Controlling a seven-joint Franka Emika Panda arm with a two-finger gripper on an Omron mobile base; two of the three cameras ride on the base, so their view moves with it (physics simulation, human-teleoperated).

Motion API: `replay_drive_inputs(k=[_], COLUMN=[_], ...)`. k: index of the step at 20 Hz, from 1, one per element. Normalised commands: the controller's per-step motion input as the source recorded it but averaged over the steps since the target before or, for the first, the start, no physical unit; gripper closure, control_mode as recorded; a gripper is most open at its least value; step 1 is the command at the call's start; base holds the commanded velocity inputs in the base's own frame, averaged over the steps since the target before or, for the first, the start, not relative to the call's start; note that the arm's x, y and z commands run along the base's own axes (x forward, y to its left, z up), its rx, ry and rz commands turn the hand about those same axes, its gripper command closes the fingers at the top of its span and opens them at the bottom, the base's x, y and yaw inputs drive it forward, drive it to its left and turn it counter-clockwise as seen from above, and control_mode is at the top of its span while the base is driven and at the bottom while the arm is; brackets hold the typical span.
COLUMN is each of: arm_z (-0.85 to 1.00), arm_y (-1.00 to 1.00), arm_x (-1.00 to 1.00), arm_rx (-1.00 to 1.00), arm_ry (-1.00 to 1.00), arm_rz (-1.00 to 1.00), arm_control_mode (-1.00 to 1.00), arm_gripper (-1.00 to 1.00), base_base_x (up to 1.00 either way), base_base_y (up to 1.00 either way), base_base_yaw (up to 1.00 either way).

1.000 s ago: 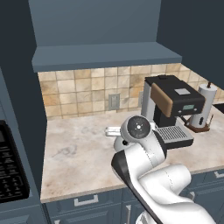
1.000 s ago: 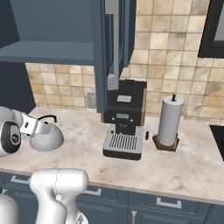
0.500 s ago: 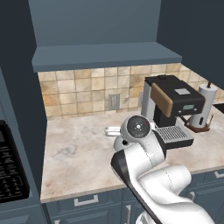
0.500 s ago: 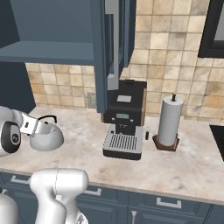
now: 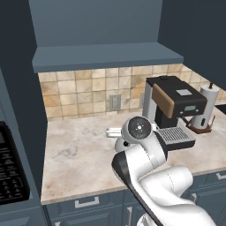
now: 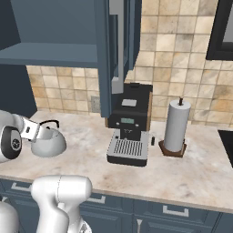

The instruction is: Open the cabinet, pick the kettle from the cabinet, and place it in the sink.

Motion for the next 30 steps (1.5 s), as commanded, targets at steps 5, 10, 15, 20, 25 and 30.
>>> replay_drive_inputs(k=[5,10,15,20,25,30], arm_z=[0.0,0.0,0.0,0.0,0.0,0.0], arm_y=[0.0,0.0,0.0,0.0,0.0,0.0], arm_x=[0.0,0.0,0.0,0.0,0.0,0.0], arm_rx=[0.0,0.0,0.0,0.0,0.0,0.0], arm_ry=[0.0,0.0,0.0,0.0,0.0,0.0], arm_rz=[0.0,0.0,0.0,0.0,0.0,0.0], arm_control_mode=[1.0,1.0,1.0,1.0,1.0,1.0], arm_gripper=[1.0,1.0,1.0,1.0,1.0,1.0], base_base_x=[-0.14,-0.55,-0.51,-0.35,-0.05,-0.1], base_base_y=[0.0,-0.06,0.0,-0.04,-0.42,-0.57], base_base_yaw=[-0.01,-0.12,-0.07,-0.06,-0.01,0.0])
